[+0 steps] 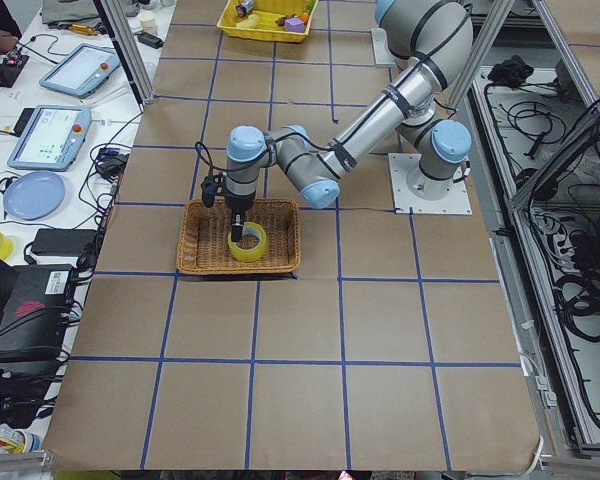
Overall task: Transfer tape with both arms
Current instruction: 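Carry the tape roll with the left gripper into the wicker basket, then open the left gripper to release the tape roll in the basket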
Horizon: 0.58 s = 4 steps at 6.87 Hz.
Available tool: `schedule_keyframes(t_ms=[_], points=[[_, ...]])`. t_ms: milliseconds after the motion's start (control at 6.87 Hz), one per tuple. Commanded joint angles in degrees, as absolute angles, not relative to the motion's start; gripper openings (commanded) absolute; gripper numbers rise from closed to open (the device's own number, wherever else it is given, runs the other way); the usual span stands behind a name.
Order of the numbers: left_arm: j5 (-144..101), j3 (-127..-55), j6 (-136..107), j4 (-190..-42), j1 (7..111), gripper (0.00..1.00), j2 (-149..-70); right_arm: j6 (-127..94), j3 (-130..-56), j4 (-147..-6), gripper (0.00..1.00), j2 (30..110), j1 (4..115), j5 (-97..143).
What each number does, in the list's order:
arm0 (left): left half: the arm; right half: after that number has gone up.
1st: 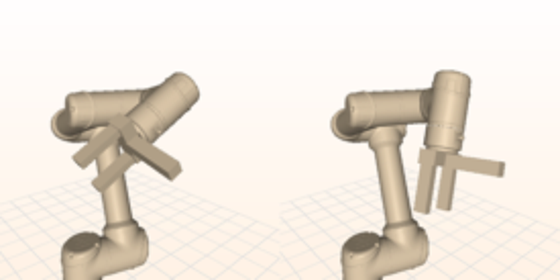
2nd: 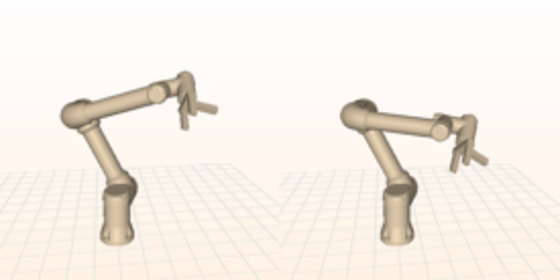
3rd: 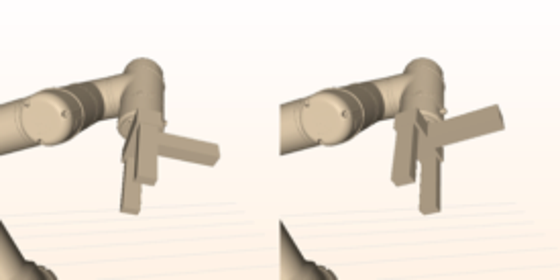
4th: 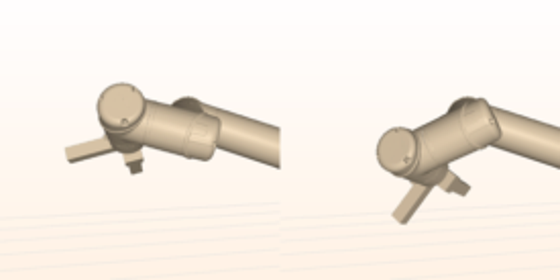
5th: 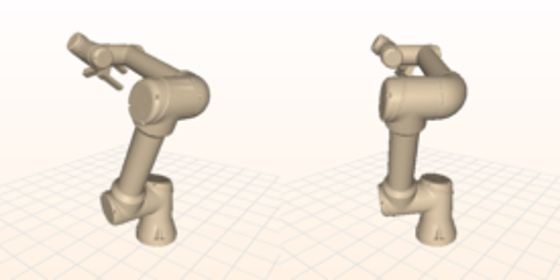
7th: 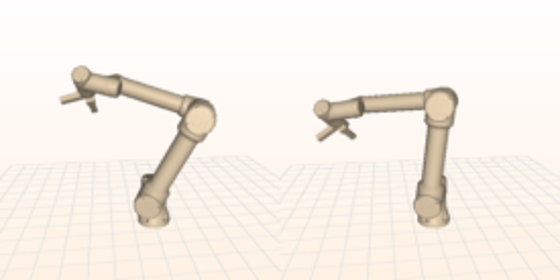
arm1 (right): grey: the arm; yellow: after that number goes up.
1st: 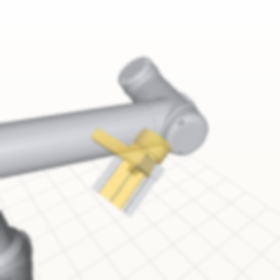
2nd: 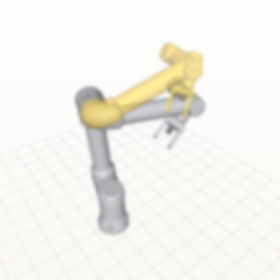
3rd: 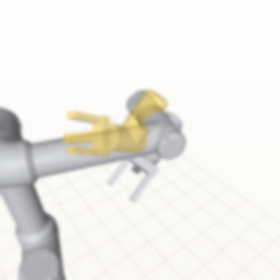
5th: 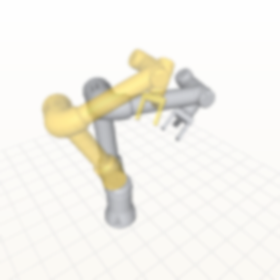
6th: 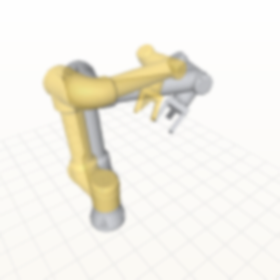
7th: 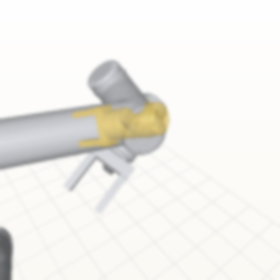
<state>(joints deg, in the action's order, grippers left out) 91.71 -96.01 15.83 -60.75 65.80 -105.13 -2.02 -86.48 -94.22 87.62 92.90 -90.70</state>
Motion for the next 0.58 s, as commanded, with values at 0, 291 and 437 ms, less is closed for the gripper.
schedule_keyframes(t_ms=[0,291,437], points=[[90.97,-92.3,1.98,-76.4,77.11,1.0,-98.99,-2.02,-86.48,-94.22,1.0,87.63,92.9,-90.7],[90.88,-92.29,-1.38,-83.02,85.83,1.0,-94.68,-2.02,-86.48,-94.22,1.0,87.63,92.9,-90.7],[89.05,-92.11,-2.45,-86.54,88.57,1.0,-92.92,-2.02,-86.48,-94.22,1.0,87.54,92.9,-90.7]])
